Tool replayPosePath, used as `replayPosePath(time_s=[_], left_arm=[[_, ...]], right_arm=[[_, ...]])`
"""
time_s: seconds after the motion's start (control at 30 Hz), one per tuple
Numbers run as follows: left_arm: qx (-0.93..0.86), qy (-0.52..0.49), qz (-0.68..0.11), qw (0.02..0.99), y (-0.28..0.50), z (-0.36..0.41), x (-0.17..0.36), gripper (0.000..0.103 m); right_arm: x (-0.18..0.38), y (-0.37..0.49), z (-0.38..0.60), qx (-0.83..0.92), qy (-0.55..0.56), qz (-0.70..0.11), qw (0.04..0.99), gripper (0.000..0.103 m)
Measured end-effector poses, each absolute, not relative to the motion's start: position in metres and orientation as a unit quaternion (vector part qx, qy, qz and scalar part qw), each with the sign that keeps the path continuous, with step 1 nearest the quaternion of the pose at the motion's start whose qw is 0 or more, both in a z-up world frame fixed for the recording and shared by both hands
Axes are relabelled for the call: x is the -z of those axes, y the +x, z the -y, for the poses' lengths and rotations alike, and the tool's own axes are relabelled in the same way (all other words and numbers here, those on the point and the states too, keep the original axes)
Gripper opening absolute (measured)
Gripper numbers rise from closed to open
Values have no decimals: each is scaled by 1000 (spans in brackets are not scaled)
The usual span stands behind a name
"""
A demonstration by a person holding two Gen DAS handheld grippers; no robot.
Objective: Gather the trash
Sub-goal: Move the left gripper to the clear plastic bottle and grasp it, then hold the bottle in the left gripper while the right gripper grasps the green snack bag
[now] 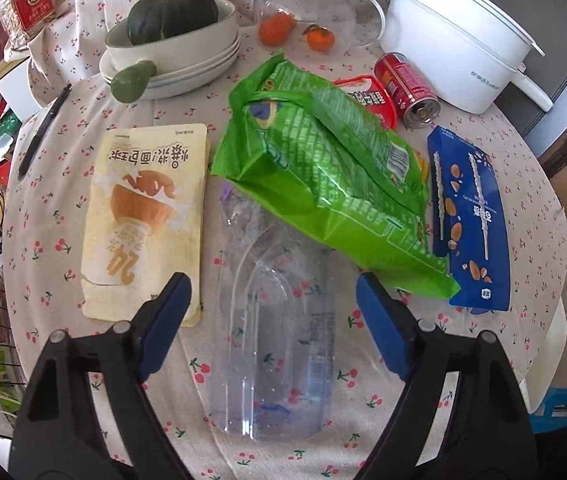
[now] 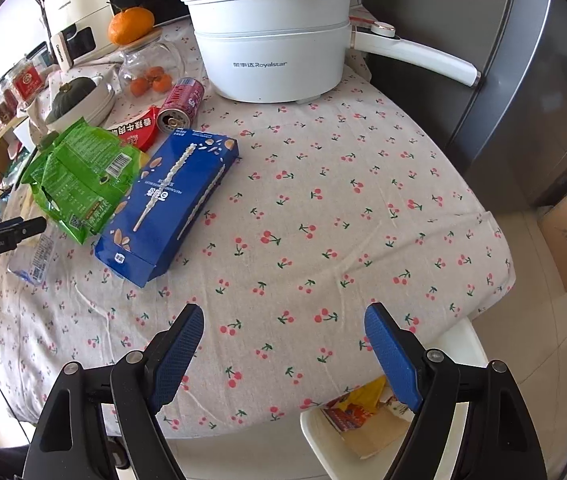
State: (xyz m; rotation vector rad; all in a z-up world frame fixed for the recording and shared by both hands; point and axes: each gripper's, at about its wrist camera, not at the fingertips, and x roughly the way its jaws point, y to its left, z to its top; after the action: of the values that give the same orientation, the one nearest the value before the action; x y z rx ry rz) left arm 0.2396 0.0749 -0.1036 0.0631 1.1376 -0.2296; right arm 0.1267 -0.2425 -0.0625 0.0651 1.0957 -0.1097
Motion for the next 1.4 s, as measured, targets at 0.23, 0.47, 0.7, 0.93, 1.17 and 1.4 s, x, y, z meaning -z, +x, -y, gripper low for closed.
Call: replayPosePath(time_s=[0.23,0.47,0.7,0.93,1.17,1.4], left_arm=[[129,-57,-562,815,236,-93,118,64],[114,-97,-549,822,193,-124,85,63],[95,-137,-523,836,143,-158,57,63],[71,-151,-494,853,125,-187,54,63],[61,-145,-492,856,130,-201,59,63],[58,-153,-493,854,134,-208,63,63]], right_arm=[[61,139,210,30,10,-517,855,84],[55,144,167,-20,8,-510,860,84],[61,157,103,-57,-51,-495,866,84],[90,192,39,-84,-74,-501,858,84],[117,225,-16,-98,-134,-495,853,84],[133,266,-20,-103,-97,-511,848,75]])
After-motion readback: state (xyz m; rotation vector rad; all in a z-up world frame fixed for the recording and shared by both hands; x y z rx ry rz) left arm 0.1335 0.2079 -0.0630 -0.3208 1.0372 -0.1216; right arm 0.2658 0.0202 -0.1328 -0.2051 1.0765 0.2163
